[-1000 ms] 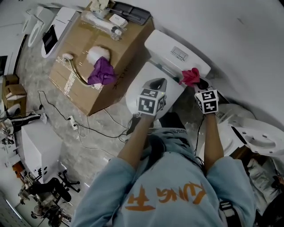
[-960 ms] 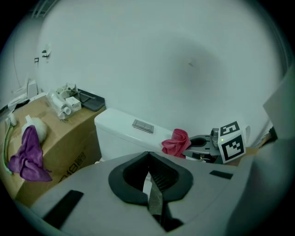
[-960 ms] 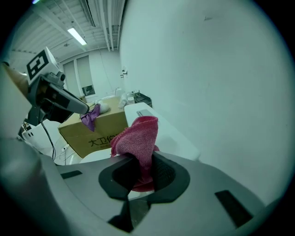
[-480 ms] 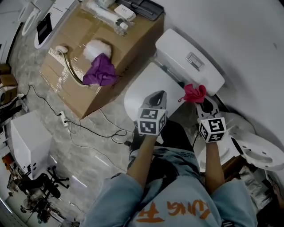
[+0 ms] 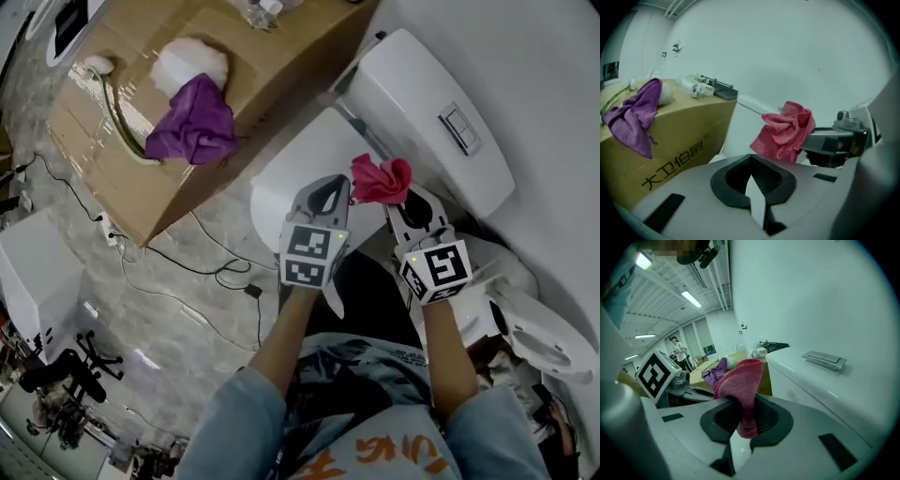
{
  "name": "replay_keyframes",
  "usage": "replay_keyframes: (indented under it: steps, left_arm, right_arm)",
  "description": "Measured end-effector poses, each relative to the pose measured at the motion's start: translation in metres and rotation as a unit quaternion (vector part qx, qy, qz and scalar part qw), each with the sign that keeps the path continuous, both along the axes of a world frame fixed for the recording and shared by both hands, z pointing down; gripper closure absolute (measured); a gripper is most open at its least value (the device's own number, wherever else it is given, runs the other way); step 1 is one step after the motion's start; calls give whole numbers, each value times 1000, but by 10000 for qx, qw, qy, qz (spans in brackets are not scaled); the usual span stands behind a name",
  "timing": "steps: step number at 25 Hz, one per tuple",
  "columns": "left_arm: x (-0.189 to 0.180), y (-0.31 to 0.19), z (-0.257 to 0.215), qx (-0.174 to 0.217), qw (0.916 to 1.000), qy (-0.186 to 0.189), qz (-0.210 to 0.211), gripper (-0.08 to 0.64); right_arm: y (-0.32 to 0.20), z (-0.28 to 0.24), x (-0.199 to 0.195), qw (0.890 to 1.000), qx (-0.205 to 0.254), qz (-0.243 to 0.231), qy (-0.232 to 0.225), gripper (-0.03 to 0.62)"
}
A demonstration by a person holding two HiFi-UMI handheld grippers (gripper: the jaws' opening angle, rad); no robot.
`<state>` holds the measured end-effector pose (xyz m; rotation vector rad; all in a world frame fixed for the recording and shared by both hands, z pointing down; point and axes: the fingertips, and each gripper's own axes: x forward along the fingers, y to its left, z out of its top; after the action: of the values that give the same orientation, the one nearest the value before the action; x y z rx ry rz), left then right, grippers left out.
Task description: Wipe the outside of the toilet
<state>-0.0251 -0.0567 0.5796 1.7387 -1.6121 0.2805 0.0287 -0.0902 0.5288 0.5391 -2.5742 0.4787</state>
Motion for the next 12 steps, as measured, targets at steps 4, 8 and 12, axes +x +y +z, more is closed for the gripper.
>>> replay_keyframes:
  steps: [4, 8, 12]
  left_arm:
    - [-22, -4, 19, 110, 9999, -59, -110, 535]
    - [-39, -8, 33, 206, 9996, -50, -207, 535]
    - [-58, -16, 43, 349, 9988, 10, -347, 535]
  right_arm:
    - [-9, 20, -34, 9998, 23, 39, -198, 526]
    - [-27, 33, -63, 9990, 208, 199, -354, 526]
    - [-54, 47, -90, 9960, 270, 569, -635, 526]
